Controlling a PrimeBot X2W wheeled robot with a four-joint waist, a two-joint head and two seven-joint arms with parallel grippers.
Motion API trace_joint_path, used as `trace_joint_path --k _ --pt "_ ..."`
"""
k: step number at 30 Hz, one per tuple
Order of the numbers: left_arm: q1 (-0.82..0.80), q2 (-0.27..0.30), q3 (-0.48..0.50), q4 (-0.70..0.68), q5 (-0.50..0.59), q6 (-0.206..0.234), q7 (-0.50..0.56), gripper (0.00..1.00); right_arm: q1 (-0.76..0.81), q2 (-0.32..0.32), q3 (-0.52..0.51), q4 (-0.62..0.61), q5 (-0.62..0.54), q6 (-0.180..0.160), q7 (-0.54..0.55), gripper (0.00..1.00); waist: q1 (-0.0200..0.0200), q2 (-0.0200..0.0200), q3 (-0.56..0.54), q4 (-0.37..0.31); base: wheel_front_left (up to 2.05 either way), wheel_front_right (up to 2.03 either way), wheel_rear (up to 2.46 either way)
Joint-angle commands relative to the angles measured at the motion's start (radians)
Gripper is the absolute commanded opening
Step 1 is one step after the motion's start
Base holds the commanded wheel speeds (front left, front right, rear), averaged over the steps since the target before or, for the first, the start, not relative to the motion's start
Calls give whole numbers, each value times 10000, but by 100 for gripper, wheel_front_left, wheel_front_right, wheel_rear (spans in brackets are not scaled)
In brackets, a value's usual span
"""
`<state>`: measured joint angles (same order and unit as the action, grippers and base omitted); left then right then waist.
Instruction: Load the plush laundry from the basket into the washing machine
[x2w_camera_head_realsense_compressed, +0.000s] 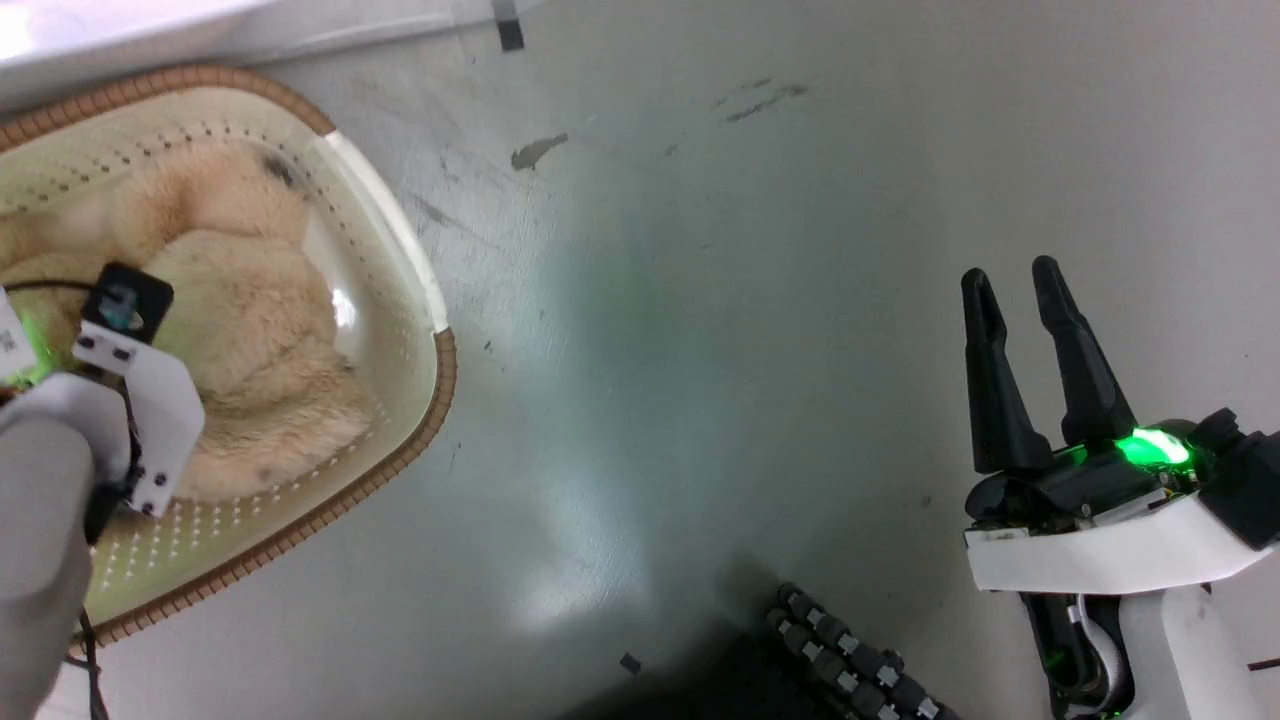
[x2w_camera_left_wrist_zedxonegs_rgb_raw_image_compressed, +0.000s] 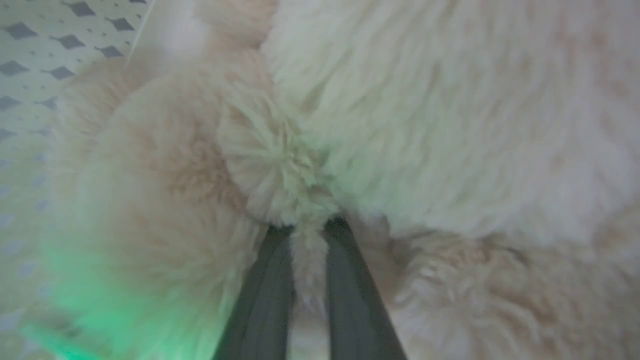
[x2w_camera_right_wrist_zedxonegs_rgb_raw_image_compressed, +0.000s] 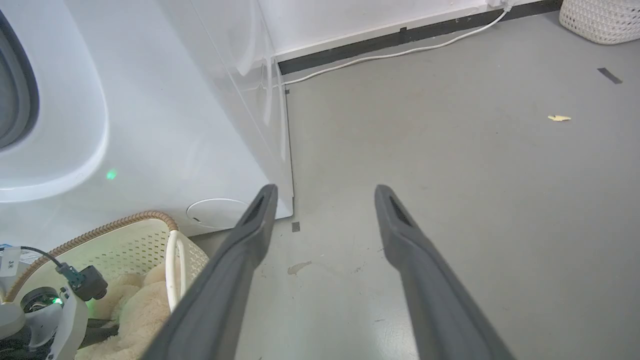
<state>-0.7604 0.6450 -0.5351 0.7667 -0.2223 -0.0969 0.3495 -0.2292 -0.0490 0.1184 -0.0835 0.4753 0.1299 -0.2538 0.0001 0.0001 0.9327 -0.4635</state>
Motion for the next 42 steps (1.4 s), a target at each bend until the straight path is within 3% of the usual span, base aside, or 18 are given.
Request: trace_joint_path --k 1,10,27,34,42 --pt "331 -236 -124 311 -106 168 -235 0 -146 -12 -131 83 -124 8 -80 100 -1 -1 -550 143 0 0 0" --pt "1022 -1413 89 792 -695 658 -2117 0 335 -12 -899 292 -771 8 -80 100 -1 -1 -2652 1039 0 0 0" --pt "2462 -3018 221 1357 -1311 957 -5821 0 1398 -12 -1499 411 -1501 8 -80 100 -1 -1 -5826 2357 0 0 0" --pt "3369 -3241 717 -602 -1240 1591 -6105 0 1813 -12 -1708 388 -1620 8 -80 100 -1 -1 -6656 2661 0 0 0" --pt "3733 -2673 1610 -4114 -318 2524 -6110 0 1862 -12 -1608 247 -1601 8 -80 100 -1 -1 -6324 2662 0 0 0"
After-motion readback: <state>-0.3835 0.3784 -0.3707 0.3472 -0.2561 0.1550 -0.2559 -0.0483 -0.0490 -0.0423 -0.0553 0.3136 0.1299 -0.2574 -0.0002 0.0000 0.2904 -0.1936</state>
